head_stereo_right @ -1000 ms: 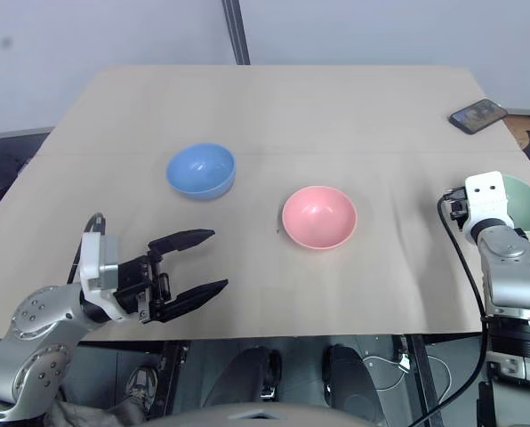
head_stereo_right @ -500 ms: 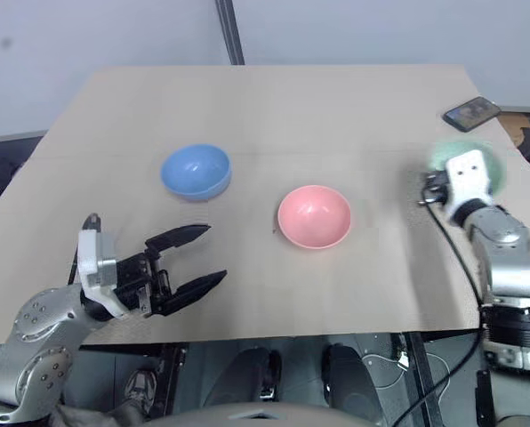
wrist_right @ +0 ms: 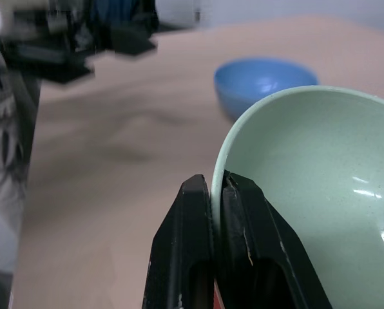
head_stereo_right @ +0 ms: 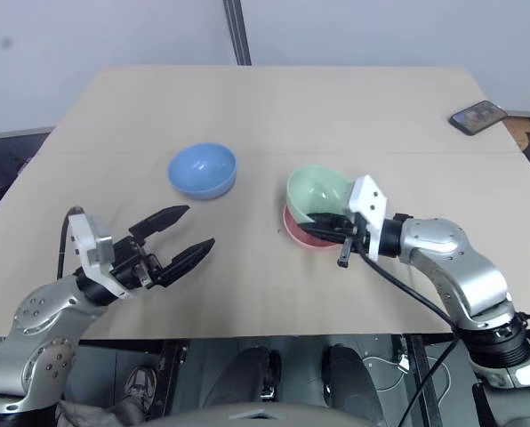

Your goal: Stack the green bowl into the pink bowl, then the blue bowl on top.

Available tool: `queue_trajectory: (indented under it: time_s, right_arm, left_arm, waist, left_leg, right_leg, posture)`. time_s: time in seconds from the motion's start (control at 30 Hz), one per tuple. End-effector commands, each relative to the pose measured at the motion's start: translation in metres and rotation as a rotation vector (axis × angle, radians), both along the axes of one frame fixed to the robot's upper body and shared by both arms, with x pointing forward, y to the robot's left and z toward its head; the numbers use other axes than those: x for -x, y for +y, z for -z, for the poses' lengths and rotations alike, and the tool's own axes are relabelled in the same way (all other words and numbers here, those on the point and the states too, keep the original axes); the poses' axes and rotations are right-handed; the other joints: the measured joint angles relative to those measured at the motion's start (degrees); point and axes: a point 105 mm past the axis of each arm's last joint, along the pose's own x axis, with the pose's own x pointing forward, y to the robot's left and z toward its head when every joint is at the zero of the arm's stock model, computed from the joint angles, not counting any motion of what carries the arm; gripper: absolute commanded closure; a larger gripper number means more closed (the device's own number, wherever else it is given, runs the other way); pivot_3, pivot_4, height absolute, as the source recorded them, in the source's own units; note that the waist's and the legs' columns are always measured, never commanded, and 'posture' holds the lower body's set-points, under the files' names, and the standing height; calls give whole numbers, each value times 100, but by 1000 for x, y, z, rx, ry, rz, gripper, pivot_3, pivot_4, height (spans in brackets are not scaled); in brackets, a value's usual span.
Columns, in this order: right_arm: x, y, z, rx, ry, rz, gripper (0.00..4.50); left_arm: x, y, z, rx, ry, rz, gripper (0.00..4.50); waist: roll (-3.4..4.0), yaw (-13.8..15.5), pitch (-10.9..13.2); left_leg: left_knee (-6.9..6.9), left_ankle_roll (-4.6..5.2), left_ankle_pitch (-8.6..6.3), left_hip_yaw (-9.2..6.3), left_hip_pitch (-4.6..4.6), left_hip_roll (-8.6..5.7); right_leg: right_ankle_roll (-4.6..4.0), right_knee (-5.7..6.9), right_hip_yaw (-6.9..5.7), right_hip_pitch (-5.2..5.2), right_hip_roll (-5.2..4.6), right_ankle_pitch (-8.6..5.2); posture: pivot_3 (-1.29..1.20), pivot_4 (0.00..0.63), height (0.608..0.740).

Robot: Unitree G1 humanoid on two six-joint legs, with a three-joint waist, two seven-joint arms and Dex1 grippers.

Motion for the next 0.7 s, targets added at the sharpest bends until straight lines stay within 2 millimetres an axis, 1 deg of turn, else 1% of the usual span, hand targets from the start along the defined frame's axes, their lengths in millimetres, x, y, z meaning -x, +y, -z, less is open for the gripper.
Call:
queue_trajectory:
  time_s: [0.03,0.1,0.2,0.3,0.37,0.4,0.43,0.5,0.53,0.6,0.7]
  right_arm:
    - [1,-1,-5,6,-55,-24,3294]
    - [-7,-4,-14,-12,-111,23,2461]
    - [-3,-9,-25,-56,-118,18,1210]
    - [4,-14,-41,-119,-128,-3,1210]
    - [5,-15,-46,-135,-144,-3,1210]
    - [5,-16,-48,-137,-155,-2,1210]
    - [4,-16,-51,-140,-166,2,1210]
    - [1,-16,-55,-144,-187,11,1210]
    - [-2,-15,-58,-148,-199,17,1210]
    - [-5,-14,-60,-154,-209,22,1210]
    - [-8,-13,-60,-150,-214,26,1210]
  left_arm:
    - [-1,4,-10,-2,-37,-35,0]
    - [-4,6,-13,7,-38,-61,0]
    - [-8,8,-17,13,-29,-111,0]
    - [-20,15,-21,-6,-23,-251,0]
    - [-34,26,-22,-103,-27,-426,0]
    - [-40,29,-23,-122,-16,-481,0]
    - [-44,29,-26,-118,-7,-503,0]
    - [-54,31,-27,-178,11,-548,0]
    - [-63,29,-25,-299,27,-548,0]
    - [-75,29,-22,-490,23,-535,0]
    - [-86,27,-17,-666,8,-498,0]
  waist:
    - [0,0,0]
    - [0,-1,0]
    - [0,7,0]
    - [-1,8,1]
    - [-2,9,0]
    - [-2,5,0]
    - [-2,4,0]
    - [-2,5,1]
    - [-2,3,1]
    - [-14,2,9]
    - [-13,-3,9]
  left_leg:
    - [0,0,0,0,-1,0]
    - [0,0,0,0,-1,-1]
    - [0,-1,0,-1,-1,0]
    - [1,0,0,-3,-2,0]
    - [1,0,-1,-4,-2,-1]
    - [1,0,-1,-5,-2,-1]
    - [1,0,-1,-5,-1,-1]
    - [1,0,0,-5,0,-1]
    - [4,-1,0,-5,0,-2]
    - [9,-3,1,-5,2,-6]
    - [8,-6,3,-4,4,-10]
  right_leg:
    - [0,0,0,0,-1,0]
    - [0,-1,1,0,-1,0]
    - [1,-1,0,0,-2,1]
    - [1,-1,0,1,-3,1]
    - [2,-1,0,1,-4,2]
    - [2,0,-1,1,-3,2]
    - [2,0,-1,2,-3,2]
    - [2,7,-1,1,-2,2]
    - [2,13,-1,0,-2,2]
    - [2,30,-2,-2,-1,1]
    - [1,39,0,-6,1,1]
  posture:
    - [0,150,740]
    - [0,150,740]
    - [0,150,740]
    - [0,150,740]
    - [0,150,740]
    - [0,150,740]
    - [0,150,740]
    - [0,150,740]
    - [0,150,740]
    - [0,150,740]
    - [0,150,740]
